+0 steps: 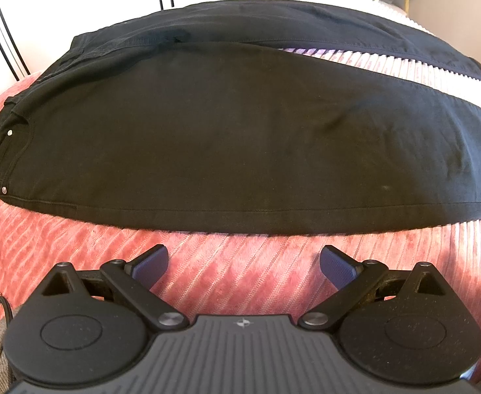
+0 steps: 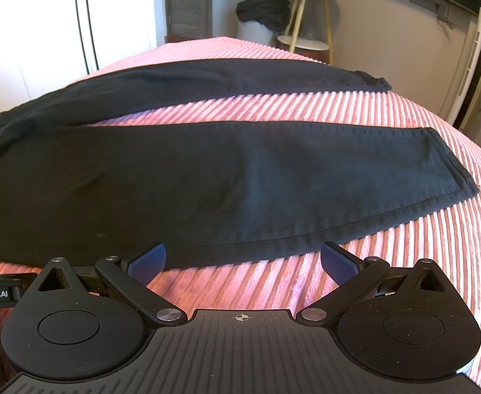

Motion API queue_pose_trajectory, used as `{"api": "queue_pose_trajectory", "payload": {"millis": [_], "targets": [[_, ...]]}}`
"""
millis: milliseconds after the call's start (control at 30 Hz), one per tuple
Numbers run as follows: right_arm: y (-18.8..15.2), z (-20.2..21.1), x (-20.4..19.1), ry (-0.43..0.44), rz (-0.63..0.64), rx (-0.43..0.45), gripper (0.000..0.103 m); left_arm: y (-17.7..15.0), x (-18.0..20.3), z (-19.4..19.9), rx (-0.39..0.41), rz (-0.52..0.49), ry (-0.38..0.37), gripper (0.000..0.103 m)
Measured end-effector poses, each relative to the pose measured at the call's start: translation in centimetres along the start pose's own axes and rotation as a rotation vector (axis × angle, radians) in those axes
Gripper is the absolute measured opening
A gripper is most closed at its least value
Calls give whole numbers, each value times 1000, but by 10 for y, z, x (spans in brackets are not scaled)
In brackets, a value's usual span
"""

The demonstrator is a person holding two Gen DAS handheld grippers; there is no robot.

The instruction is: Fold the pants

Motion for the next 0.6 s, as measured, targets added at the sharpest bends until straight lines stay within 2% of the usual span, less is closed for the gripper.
{"api": "queue_pose_trajectory", "payload": {"millis": [600], "targets": [[-2,-4,1,5,-17,-22,103,5,0,1,-7,14,-45,99]]}}
Point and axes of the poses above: each gripper's, at about its wrist camera, not at the fingertips, and z roughly against the way its jaws point, x to its right, y to its top, the point moved 7 cm from there along -z, roughly the way its jaws point, and after that the axes turned 1 degree about y, right-handed, at the moved point
